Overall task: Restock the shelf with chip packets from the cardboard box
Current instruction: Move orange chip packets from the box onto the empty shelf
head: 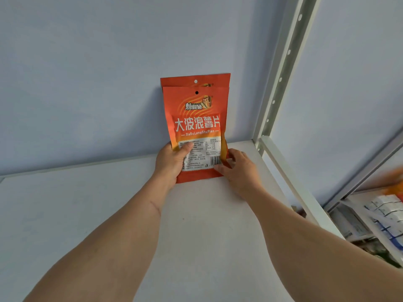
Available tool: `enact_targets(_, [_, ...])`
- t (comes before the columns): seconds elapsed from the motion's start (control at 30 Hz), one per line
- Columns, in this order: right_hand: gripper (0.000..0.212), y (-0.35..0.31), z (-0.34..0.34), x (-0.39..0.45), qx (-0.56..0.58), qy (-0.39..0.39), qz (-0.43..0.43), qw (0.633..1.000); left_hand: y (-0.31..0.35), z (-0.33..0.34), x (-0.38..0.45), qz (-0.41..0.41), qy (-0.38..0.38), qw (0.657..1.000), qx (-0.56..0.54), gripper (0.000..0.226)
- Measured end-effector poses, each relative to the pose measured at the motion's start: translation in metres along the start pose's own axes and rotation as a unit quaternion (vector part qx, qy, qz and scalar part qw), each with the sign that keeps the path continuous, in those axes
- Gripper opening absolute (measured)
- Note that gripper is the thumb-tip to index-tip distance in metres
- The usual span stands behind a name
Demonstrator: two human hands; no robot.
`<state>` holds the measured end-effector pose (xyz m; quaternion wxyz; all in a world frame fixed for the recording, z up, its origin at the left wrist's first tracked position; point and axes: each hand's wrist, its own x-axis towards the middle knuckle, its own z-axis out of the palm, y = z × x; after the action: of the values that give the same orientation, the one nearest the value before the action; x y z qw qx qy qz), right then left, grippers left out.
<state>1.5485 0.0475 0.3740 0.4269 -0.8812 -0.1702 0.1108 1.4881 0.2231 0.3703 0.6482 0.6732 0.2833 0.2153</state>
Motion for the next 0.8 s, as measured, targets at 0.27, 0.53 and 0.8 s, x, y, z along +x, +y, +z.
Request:
enact_targets(0.27, [0.066,-0.003,-0.006,-0.006,-0.027,0.004,-0.005,1.0,0.008,-0.023,-0.023,0.014,0.095,0.989,0.114,0.06])
enact_targets(0.53, [0.042,-0.016,0.0,-0.126,-0.296,0.03,-0.171,0.939,0.011,-0.105,-0.195,0.154,0.098,0.729,0.66,0.038])
enact_targets(0.8, [0.02,-0.054,0.078,-0.326,-0.382,-0.097,-0.526,0.754,-0.023,-0.207,-0.423,0.086,0.084,0.586,0.801,0.031])
